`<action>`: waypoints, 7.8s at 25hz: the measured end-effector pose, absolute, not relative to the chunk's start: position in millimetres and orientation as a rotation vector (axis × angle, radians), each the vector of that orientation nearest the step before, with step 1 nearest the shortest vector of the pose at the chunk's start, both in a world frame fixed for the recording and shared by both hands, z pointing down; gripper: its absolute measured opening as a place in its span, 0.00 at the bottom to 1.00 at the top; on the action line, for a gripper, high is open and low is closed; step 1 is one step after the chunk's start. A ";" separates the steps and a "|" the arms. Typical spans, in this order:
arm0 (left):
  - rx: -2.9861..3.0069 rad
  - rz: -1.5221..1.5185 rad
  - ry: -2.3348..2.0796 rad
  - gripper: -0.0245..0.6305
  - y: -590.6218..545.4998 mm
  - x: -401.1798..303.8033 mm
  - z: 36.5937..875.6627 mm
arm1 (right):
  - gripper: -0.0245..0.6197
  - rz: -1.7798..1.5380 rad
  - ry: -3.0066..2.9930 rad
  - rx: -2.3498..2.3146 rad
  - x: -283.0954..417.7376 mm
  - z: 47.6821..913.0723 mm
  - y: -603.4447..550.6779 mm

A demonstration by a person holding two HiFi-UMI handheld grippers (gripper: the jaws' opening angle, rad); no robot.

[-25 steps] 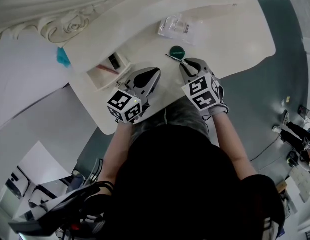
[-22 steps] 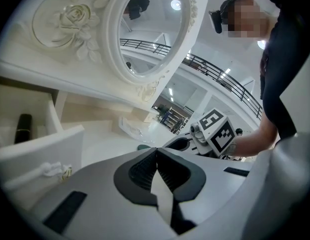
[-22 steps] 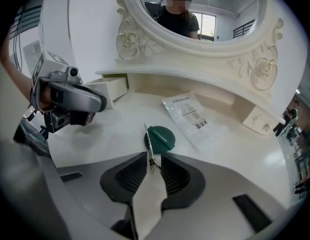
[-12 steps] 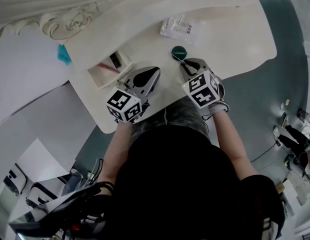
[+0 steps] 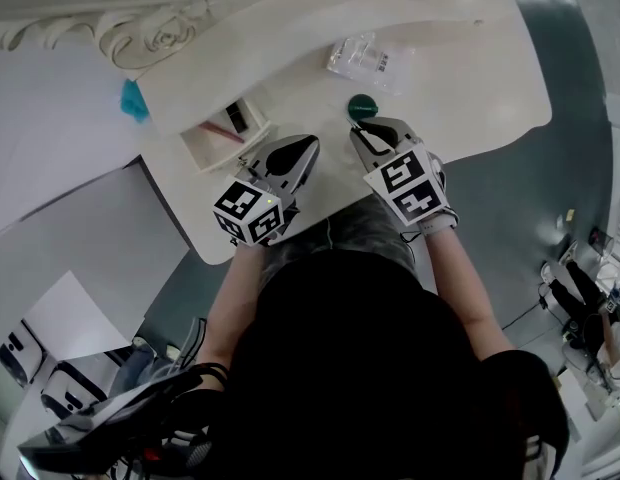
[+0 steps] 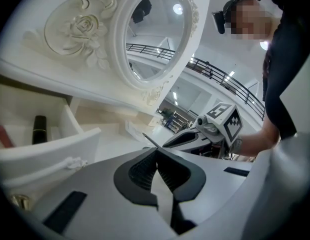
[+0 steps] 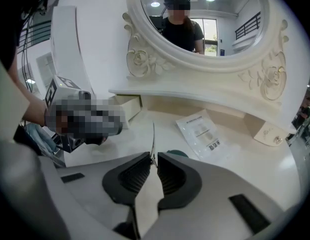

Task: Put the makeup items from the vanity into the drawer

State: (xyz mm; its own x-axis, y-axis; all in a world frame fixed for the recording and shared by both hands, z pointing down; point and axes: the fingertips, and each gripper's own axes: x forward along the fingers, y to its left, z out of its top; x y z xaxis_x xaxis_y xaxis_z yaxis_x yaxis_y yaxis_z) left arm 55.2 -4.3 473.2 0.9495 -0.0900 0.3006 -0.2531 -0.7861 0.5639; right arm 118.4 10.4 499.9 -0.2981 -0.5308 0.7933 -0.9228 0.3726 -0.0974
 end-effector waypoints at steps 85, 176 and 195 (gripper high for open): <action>2.426 0.107 -0.643 0.06 -20.9 -89.2 449.9 | 0.07 0.502 -2.288 0.822 -58.8 438.2 -27.0; 2.363 0.173 -0.830 0.06 -6.7 36.2 467.2 | 0.07 0.376 -2.169 0.667 68.5 479.2 -23.4; 2.319 0.086 -1.003 0.06 -12.9 -77.9 456.3 | 0.07 0.275 -2.294 0.585 -55.6 438.1 -59.5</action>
State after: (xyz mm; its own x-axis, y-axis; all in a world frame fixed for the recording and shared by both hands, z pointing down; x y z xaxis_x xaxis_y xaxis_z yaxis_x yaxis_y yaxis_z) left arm -77.9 -12.9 456.3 0.7118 -0.6418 0.2854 -0.6811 -0.5313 0.5038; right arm -55.6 -59.5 438.1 -0.6222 -0.3286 0.7106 -0.4873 0.8729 -0.0230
